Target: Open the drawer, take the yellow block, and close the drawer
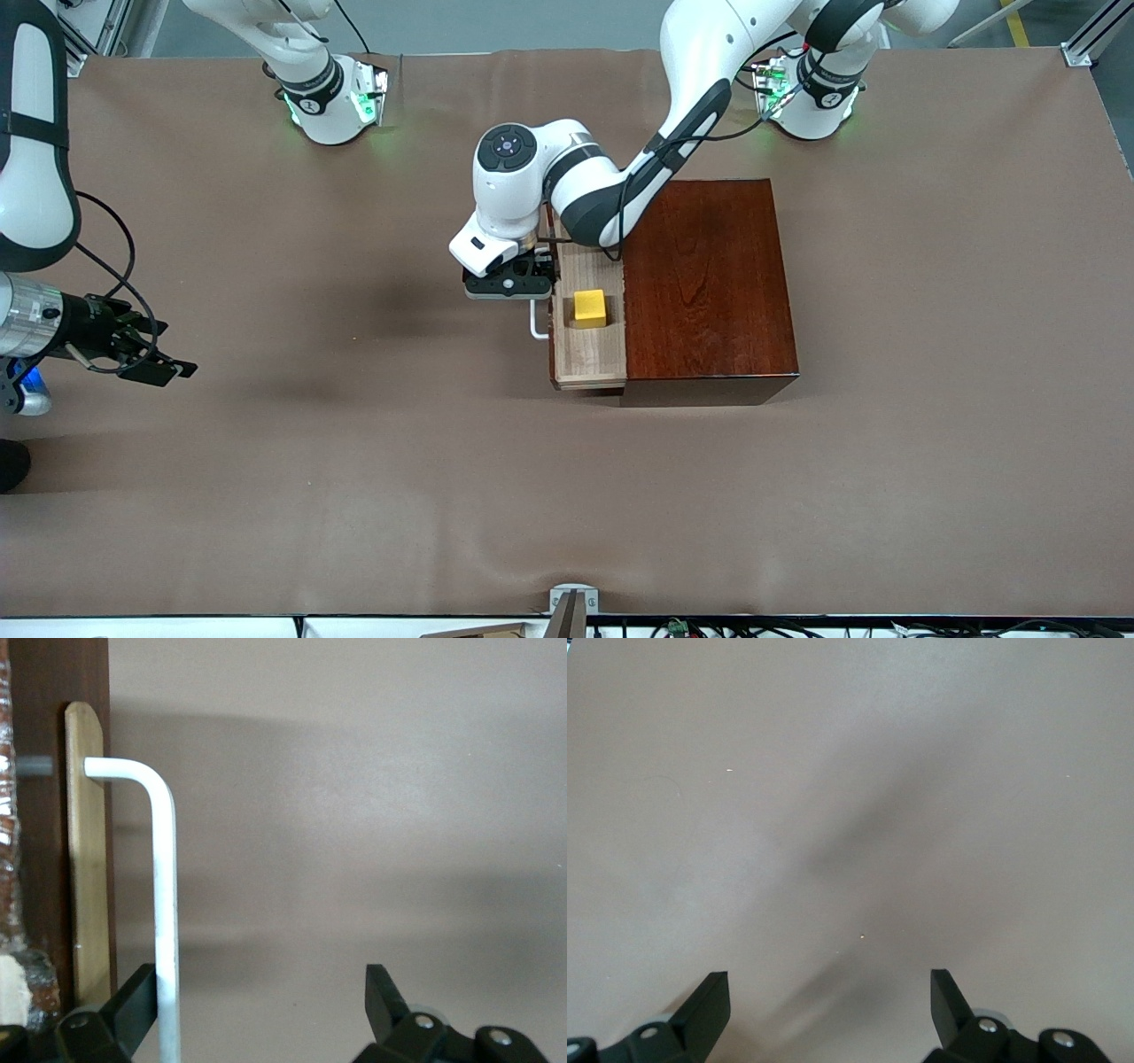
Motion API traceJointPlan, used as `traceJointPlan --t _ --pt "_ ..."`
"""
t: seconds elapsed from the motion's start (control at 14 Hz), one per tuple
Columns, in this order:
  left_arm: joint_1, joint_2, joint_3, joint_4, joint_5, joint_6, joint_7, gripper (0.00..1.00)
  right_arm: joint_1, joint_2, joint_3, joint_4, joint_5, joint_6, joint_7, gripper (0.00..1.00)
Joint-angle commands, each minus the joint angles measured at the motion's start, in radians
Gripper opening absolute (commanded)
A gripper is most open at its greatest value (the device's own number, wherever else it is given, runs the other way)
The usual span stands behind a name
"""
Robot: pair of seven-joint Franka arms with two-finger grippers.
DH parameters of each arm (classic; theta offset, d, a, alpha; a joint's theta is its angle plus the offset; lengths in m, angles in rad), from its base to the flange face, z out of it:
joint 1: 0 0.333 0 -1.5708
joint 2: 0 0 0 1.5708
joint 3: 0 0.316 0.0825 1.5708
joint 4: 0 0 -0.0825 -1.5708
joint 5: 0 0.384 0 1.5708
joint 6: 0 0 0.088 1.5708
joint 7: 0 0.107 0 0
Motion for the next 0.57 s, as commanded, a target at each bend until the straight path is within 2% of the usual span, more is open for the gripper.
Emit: traceJointPlan --t 0.0,0.14,0.5 --pt "-0.006 -0.006 0.002 0.040 -0.020 0.025 -0.004 1.00 -0.008 -0.002 0.014 0.024 -0.029 -0.003 0.005 1.00" --pt "0.001 -0.006 -0.002 0.040 -0.020 0.014 -0.004 1.00 0.002 -0.002 0.016 0.031 -0.060 -0.003 0.005 1.00" --pt "0.003 -0.006 -0.004 0.041 -0.020 0.014 -0.004 1.00 0.005 -0.002 0.019 0.042 -0.055 0.000 0.007 1.00"
